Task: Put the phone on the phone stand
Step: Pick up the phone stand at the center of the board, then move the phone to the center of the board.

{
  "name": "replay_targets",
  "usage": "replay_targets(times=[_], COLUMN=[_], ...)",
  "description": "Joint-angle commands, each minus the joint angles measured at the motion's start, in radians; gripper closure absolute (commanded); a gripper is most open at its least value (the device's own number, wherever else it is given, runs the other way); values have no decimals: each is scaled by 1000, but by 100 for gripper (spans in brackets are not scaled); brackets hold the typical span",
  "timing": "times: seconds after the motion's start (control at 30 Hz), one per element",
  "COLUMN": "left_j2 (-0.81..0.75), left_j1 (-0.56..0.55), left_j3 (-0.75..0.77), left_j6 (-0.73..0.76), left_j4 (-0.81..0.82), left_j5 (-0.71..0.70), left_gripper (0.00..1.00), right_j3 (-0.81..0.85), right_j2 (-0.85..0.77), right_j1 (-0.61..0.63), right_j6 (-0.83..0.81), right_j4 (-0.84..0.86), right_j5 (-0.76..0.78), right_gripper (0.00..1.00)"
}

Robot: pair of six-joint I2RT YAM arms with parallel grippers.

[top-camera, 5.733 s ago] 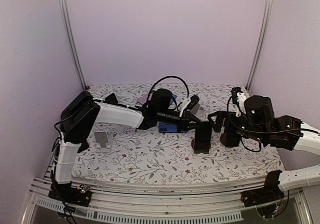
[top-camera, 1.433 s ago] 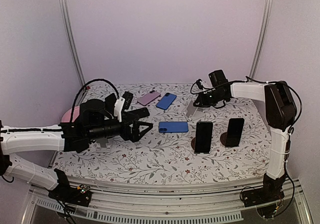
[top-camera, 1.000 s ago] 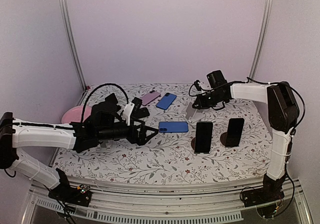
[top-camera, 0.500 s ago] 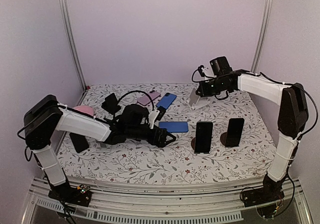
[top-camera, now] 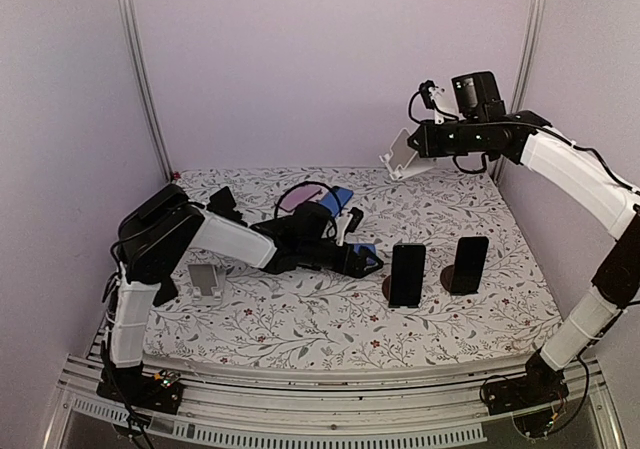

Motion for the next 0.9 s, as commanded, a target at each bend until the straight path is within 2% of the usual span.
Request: replay_targets(times=[0.0,0.3,0.57,0.7,0.87], left_j2=[55,110,230,299,335], left_j1=[25,48,22,13,-2], left_j3=[99,266,496,598,642], left_j6=[-43,32,149,190,247], left_j4=[6,-236,-505,-579,-591], left_j5=[-3,-201,-401,-436,-424], left_gripper=[4,18,19,19,13], right_j3=[27,-9,-19,-23,-23], right_j2=[-96,-198,-226,-241,-261], right_j1=[17,25,44,57,64], right_j6=[16,24,32,34,39], right_j4=[-39,-63,-59,-62,-70], right_j5=[49,60,58,64,77], right_gripper=[98,97,97,98,98])
